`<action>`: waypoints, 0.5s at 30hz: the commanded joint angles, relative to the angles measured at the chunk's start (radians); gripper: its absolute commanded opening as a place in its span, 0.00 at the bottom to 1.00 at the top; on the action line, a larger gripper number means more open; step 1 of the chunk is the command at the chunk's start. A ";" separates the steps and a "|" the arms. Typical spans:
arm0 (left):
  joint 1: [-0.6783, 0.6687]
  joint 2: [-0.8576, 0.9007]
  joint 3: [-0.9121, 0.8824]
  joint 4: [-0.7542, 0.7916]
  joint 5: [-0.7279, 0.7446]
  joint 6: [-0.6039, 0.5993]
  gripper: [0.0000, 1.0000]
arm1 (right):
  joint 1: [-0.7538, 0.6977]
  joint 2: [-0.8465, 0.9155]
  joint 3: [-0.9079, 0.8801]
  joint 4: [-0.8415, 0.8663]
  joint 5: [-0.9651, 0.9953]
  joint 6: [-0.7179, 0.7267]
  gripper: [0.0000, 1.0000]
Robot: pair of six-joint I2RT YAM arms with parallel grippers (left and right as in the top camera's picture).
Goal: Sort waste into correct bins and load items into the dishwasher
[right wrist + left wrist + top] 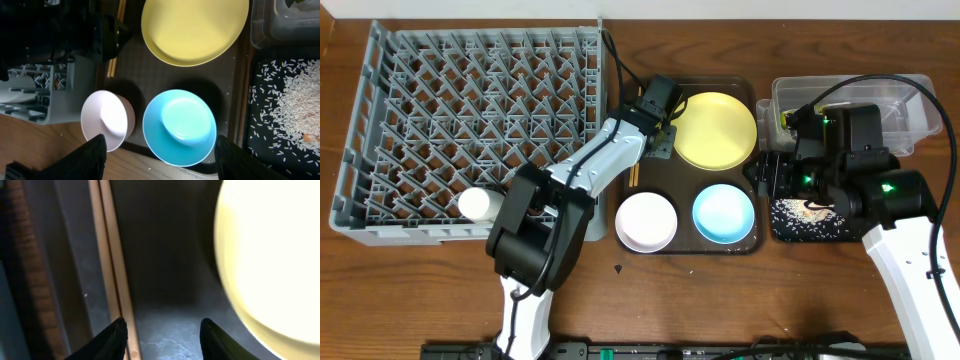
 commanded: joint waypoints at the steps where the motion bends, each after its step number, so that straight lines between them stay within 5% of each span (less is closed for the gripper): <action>1: 0.004 0.030 -0.005 -0.001 -0.042 0.009 0.49 | -0.002 -0.004 0.006 -0.002 -0.007 -0.011 0.67; 15: 0.005 0.100 -0.005 -0.014 0.024 0.008 0.45 | -0.002 -0.004 0.006 -0.012 -0.007 -0.011 0.66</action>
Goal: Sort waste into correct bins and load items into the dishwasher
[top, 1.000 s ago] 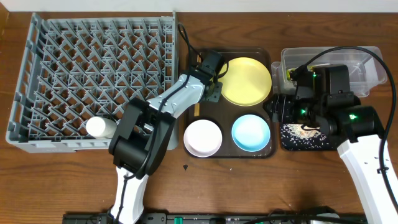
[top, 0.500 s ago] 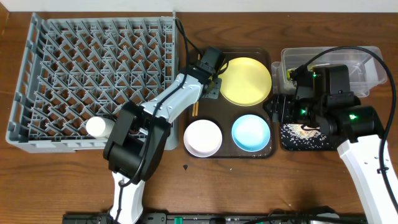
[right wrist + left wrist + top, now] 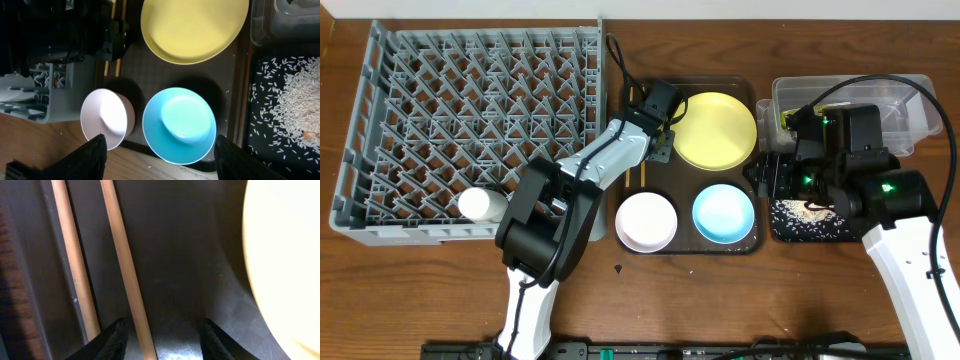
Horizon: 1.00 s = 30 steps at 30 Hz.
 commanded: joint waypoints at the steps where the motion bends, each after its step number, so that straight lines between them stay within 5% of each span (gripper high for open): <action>1: 0.005 0.037 -0.009 -0.026 0.068 0.005 0.38 | -0.002 -0.004 0.006 -0.004 -0.007 -0.011 0.66; 7: 0.005 0.037 -0.009 -0.045 0.079 -0.018 0.15 | -0.002 -0.004 0.006 -0.004 -0.008 -0.011 0.64; 11: 0.005 0.037 -0.009 -0.071 0.078 -0.018 0.08 | -0.003 -0.004 0.006 -0.006 -0.008 -0.011 0.62; 17: 0.005 0.000 0.032 -0.127 0.078 -0.017 0.08 | -0.003 -0.004 0.006 -0.007 -0.008 -0.011 0.61; 30: 0.115 -0.373 0.088 -0.348 0.063 -0.022 0.08 | -0.003 -0.004 0.006 -0.006 -0.008 -0.011 0.62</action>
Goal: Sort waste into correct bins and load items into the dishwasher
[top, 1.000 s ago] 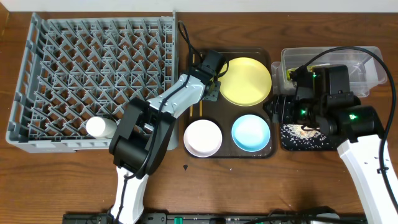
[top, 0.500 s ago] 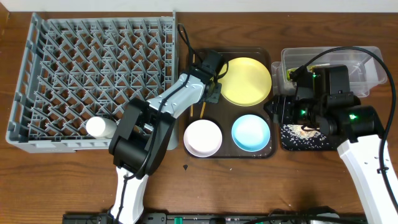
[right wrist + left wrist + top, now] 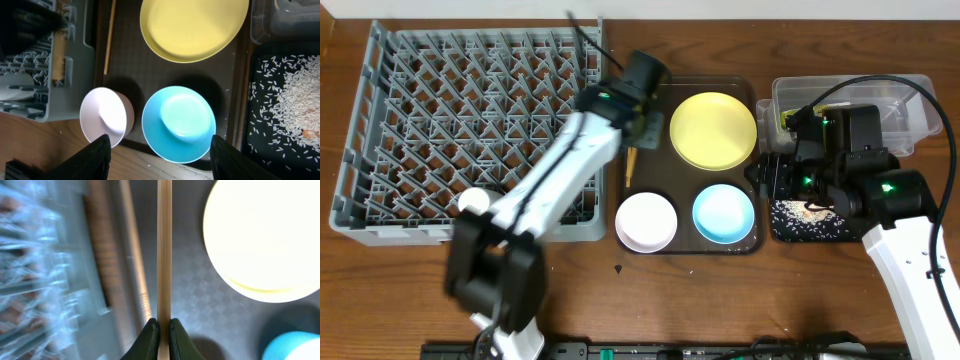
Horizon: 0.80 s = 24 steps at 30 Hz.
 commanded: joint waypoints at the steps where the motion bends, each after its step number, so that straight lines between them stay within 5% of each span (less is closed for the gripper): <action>1: 0.084 -0.076 0.018 -0.069 -0.026 0.000 0.08 | -0.003 -0.004 0.006 0.001 -0.007 -0.008 0.62; 7: 0.211 -0.032 -0.018 -0.097 -0.058 0.005 0.08 | -0.003 -0.004 0.006 0.004 -0.007 -0.008 0.63; 15: 0.215 0.089 -0.027 -0.100 -0.021 0.035 0.09 | -0.003 -0.004 0.006 0.006 -0.007 -0.008 0.63; 18: 0.210 0.075 -0.016 -0.112 0.015 0.035 0.31 | -0.003 -0.004 0.006 0.007 -0.007 -0.008 0.63; 24: 0.162 -0.077 0.021 -0.117 0.024 0.035 0.35 | -0.003 -0.004 0.006 0.006 -0.007 -0.008 0.63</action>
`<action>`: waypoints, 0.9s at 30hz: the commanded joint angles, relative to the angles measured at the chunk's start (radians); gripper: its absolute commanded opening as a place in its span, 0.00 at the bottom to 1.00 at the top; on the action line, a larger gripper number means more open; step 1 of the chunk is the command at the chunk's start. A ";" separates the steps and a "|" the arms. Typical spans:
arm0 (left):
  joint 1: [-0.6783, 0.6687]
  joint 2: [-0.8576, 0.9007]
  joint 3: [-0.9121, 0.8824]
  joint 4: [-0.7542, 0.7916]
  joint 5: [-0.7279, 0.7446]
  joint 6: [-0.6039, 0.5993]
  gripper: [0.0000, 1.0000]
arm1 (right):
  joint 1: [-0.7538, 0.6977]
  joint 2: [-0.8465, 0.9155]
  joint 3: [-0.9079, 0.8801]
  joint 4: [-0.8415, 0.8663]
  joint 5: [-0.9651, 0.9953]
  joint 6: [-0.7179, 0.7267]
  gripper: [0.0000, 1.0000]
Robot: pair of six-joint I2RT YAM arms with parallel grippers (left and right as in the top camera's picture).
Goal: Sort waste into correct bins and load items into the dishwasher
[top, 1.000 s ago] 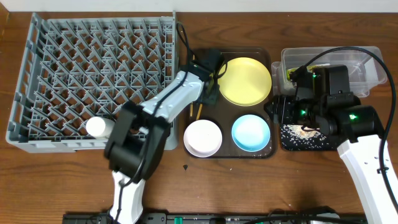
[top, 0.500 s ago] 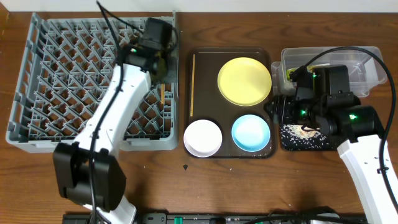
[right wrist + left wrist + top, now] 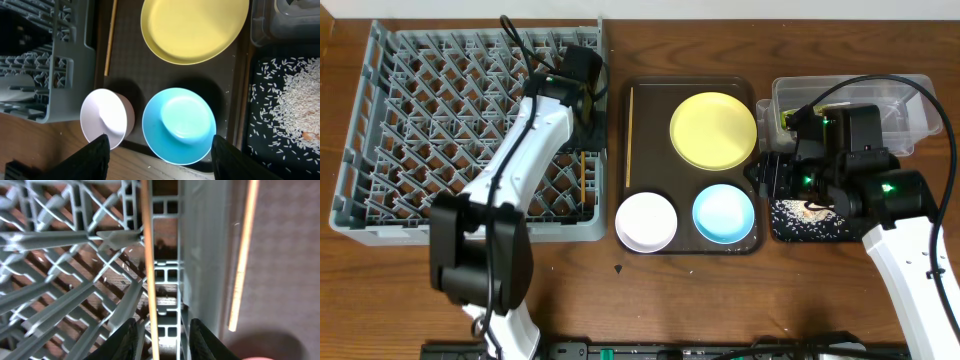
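Note:
My left gripper (image 3: 161, 342) is open over the right edge of the grey dish rack (image 3: 440, 120). A wooden chopstick (image 3: 148, 275) lies in the rack between its fingers, also visible as the chopstick (image 3: 583, 170) from overhead. A second chopstick (image 3: 629, 135) lies along the left side of the dark tray (image 3: 690, 245). On the tray sit a yellow plate (image 3: 713, 129), a blue bowl (image 3: 724, 213) and a white bowl (image 3: 646, 221). My right gripper (image 3: 165, 160) hangs wide open above the blue bowl (image 3: 179, 125), holding nothing.
A black tray with scattered rice (image 3: 810, 222) lies right of the dark tray, under my right arm. Behind it stands a clear plastic container (image 3: 890, 95). Something white (image 3: 15, 92) sits in the rack's near part. Bare wooden table runs along the front.
My left gripper was shut on a chopstick over the tray's left edge. Now it is open over the rack's right side and the chopstick lies in the rack. The right arm has not moved.
My left gripper was open, low over two chopsticks at the tray's left side, then open around one of them. Then it was shut on that chopstick, clear of the tray. Now that chopstick lies in the rack and the other on the tray.

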 commanded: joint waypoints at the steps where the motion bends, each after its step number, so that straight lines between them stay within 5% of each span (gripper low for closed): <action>1: -0.053 -0.134 0.045 0.023 0.018 0.009 0.35 | -0.003 -0.004 0.006 -0.001 -0.007 -0.008 0.63; 6: -0.187 -0.096 0.021 0.123 0.007 0.010 0.35 | -0.003 -0.004 0.006 -0.002 -0.007 -0.008 0.63; 10: -0.252 0.043 0.019 0.206 -0.157 0.010 0.35 | -0.002 -0.004 0.006 -0.005 -0.007 -0.008 0.63; 27: -0.247 0.356 0.019 0.361 -0.297 0.009 0.38 | -0.002 -0.004 0.006 -0.005 -0.008 -0.008 0.64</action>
